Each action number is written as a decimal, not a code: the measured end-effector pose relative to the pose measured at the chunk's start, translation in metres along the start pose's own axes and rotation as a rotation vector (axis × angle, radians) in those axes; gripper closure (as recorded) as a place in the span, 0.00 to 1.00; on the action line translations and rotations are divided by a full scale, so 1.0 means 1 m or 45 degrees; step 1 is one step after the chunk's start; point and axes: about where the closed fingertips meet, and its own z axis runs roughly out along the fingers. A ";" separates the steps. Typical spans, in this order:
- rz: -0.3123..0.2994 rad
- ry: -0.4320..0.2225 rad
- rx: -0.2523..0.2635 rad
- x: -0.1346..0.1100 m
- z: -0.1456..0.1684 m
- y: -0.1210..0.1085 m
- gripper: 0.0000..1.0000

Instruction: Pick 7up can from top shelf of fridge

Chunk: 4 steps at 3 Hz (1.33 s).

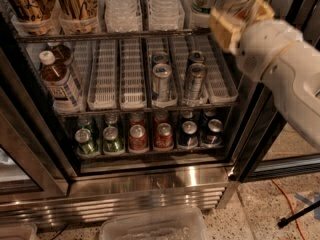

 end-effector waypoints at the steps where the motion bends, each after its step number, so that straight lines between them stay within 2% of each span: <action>1: -0.113 0.079 -0.224 0.003 -0.007 0.059 1.00; 2: -0.144 0.115 -0.272 0.005 -0.027 0.053 1.00; 3: -0.144 0.115 -0.272 0.005 -0.027 0.053 1.00; 4: -0.164 0.121 -0.352 0.002 -0.023 0.069 1.00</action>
Offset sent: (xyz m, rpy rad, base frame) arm -0.0285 0.0439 -0.0147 -0.1307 0.0190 0.1232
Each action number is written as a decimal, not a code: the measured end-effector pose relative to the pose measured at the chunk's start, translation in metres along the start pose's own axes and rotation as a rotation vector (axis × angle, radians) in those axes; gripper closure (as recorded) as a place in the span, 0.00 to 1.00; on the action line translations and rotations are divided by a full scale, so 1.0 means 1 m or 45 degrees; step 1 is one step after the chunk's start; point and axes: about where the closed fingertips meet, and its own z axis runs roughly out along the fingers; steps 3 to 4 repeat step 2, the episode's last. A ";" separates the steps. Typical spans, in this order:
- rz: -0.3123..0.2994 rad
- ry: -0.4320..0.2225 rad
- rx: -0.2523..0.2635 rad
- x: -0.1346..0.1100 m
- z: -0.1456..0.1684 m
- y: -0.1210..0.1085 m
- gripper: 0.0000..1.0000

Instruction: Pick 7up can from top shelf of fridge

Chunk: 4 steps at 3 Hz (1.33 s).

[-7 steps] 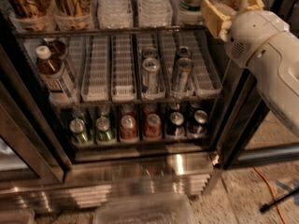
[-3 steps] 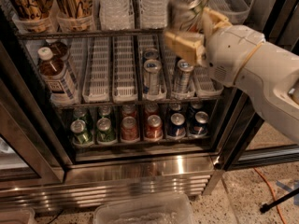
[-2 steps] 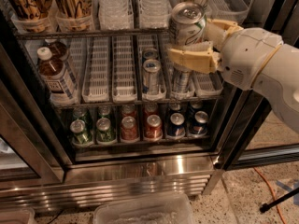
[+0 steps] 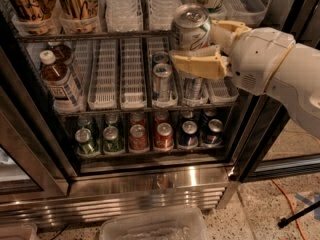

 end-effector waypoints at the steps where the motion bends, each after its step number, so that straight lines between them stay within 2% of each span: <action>1: 0.021 0.052 -0.126 0.003 -0.010 0.036 1.00; 2: 0.092 0.096 -0.265 0.009 -0.023 0.076 1.00; 4: 0.092 0.096 -0.265 0.009 -0.023 0.076 1.00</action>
Offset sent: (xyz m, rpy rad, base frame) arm -0.1054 0.0471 -0.0616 -0.0523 0.2687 0.2838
